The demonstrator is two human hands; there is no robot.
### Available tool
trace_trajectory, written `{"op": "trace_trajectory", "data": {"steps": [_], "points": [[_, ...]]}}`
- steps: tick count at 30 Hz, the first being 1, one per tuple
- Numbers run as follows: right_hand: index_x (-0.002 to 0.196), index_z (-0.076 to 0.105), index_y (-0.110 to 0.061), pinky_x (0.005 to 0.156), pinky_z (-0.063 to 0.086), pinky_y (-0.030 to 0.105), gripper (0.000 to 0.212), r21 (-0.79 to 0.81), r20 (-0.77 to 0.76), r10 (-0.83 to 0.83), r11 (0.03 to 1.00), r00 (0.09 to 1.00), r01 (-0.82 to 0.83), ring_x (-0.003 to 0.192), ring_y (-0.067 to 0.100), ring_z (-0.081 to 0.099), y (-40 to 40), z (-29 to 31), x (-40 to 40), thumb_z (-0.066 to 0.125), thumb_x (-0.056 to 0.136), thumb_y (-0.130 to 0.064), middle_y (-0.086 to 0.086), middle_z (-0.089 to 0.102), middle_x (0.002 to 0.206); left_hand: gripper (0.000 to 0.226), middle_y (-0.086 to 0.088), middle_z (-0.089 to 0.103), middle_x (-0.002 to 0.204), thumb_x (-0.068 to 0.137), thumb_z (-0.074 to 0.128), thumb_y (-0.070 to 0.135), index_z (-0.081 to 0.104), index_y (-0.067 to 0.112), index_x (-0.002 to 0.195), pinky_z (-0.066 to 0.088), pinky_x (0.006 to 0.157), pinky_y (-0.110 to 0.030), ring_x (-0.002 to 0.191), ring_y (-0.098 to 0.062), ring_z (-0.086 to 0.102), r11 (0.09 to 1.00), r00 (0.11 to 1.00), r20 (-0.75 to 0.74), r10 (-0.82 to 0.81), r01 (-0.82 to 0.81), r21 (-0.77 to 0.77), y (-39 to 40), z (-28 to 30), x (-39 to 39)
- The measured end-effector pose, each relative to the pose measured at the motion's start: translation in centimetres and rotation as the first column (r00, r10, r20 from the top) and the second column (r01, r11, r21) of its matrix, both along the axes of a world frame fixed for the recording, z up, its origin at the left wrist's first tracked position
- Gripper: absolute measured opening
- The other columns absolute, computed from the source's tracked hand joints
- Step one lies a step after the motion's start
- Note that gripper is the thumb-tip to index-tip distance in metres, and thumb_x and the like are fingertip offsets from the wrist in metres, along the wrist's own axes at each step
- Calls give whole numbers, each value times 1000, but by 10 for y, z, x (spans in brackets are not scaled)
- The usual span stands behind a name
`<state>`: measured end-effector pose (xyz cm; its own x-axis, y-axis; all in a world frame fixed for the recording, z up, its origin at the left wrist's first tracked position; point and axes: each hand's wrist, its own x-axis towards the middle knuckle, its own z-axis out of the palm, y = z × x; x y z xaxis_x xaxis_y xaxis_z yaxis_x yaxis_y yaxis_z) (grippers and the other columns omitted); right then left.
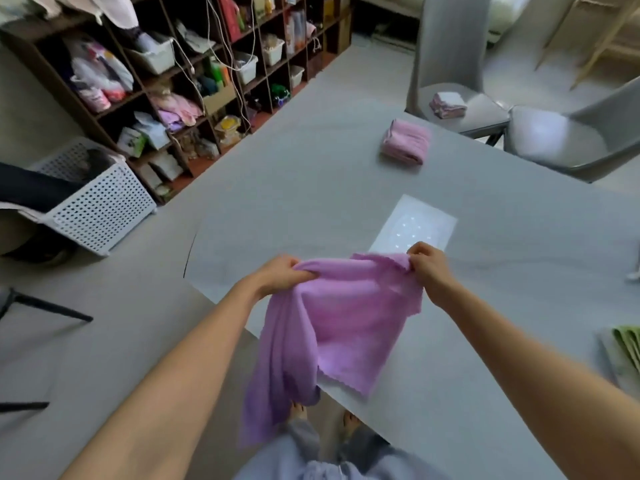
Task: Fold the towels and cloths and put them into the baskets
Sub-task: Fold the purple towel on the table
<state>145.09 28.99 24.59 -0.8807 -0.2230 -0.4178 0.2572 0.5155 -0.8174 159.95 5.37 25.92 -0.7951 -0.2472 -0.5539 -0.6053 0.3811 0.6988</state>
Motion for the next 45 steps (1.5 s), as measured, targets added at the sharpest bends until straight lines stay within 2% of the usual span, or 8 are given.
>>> {"op": "trace_trajectory", "data": {"steps": [8,13,20,25,28,31,36,45], "points": [[103,66,-28,77,44,23,29,7,115,485,872,867,-489,91,5,59,-5,39,22,64,83,-49,-10,65,100,13,1,62,75,90,64,18,70,7,87,46,59,-17,66,-3,56,965,950,-294,-104,169,202,32,44,-57],[75,61,-11,62,44,33,5,444,-94,443,820,891,-361,72,23,56,10,35,22,61,78,-16,5,59,72,19,8,56,64,90,64,12,63,19,72,39,54,-14,54,5,48,957,910,-359,-205,263,121,43,37,-73],[79,58,-19,69,37,28,13,644,-179,211,763,961,-47,100,35,62,72,29,35,53,80,-7,17,68,104,29,-11,60,88,87,67,24,66,0,102,40,50,-23,75,-21,56,437,501,437,-747,865,-246,40,1,-67],[112,61,-8,72,37,21,34,622,53,268,745,962,-242,105,30,60,95,27,35,55,79,-3,13,66,111,12,-10,48,88,96,47,4,58,2,95,59,57,-25,67,-15,53,933,930,134,-341,317,172,50,-1,-86],[112,62,-12,73,43,22,36,652,264,337,628,904,-425,94,22,60,105,37,21,64,76,-6,5,64,100,16,-10,46,93,97,41,-3,55,-6,104,61,60,-32,77,-17,49,851,993,99,-64,3,526,65,14,-101],[112,66,-8,83,51,29,39,694,430,364,452,826,-560,87,19,59,116,42,10,68,73,-7,4,65,98,12,-10,46,87,95,47,4,57,0,90,60,56,-33,70,-20,55,924,921,184,-343,295,243,69,22,-110],[128,55,-12,100,39,41,35,874,350,443,162,825,-458,123,26,53,110,33,10,46,96,-19,6,55,135,31,-14,65,99,94,58,28,62,2,111,59,75,-40,71,-32,70,503,519,583,-625,839,-208,90,40,-128],[112,60,-3,82,49,40,31,815,-365,163,532,916,230,107,37,60,144,85,-55,38,92,1,20,61,115,33,-22,62,118,92,41,1,62,8,117,47,87,-42,109,-41,59,554,830,-135,-541,230,-800,100,105,-228]]}}
